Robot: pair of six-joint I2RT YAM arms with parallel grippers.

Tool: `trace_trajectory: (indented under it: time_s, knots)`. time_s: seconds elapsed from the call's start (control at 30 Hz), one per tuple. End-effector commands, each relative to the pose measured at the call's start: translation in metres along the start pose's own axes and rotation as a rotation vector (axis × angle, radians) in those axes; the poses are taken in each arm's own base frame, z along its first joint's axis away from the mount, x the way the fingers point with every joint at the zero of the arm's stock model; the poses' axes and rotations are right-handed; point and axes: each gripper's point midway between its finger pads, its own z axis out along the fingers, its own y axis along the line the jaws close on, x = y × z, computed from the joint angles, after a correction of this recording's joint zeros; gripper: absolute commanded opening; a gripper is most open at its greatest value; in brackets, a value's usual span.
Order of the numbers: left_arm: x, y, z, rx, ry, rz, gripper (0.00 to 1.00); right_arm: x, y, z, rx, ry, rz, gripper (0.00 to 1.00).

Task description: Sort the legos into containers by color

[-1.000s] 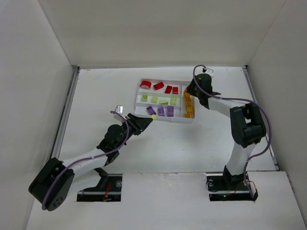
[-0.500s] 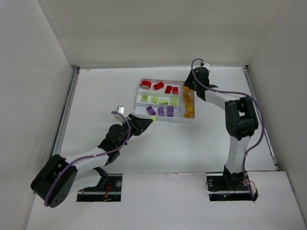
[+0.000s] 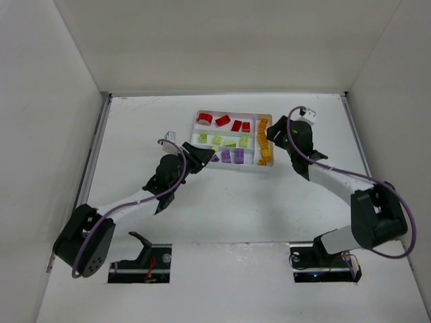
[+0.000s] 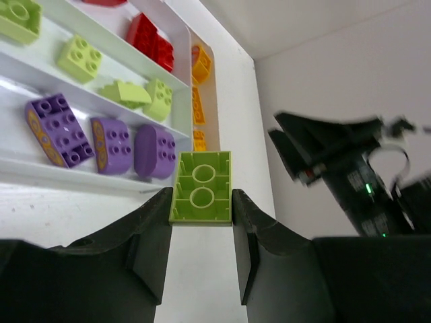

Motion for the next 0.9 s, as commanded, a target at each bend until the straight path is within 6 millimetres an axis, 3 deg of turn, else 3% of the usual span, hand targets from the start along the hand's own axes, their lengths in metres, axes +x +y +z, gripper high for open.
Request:
trace_trajectory:
  time_s: [0.0,0.2,0.4,0.57,0.87]
  knots:
    - [-0.026,0.0,0.019,-0.079,-0.069,0.047,0.18,0.002,0.014,-0.026,-0.075,-0.062,0.05,0.64]
    - [-0.043,0.026,0.053,-0.274,-0.047,0.151,0.18,0.026,0.025,-0.072,-0.168,-0.042,0.036,0.65]
    - [-0.043,0.035,0.085,-0.35,0.002,0.278,0.18,0.028,0.037,-0.103,-0.25,-0.057,0.021,0.65]
    - [-0.044,0.048,0.106,-0.4,0.015,0.328,0.18,0.037,0.026,-0.11,-0.254,-0.057,0.01,0.65]
    - [-0.047,0.063,0.137,-0.445,0.026,0.414,0.18,0.036,0.029,-0.115,-0.284,-0.064,0.023,0.66]
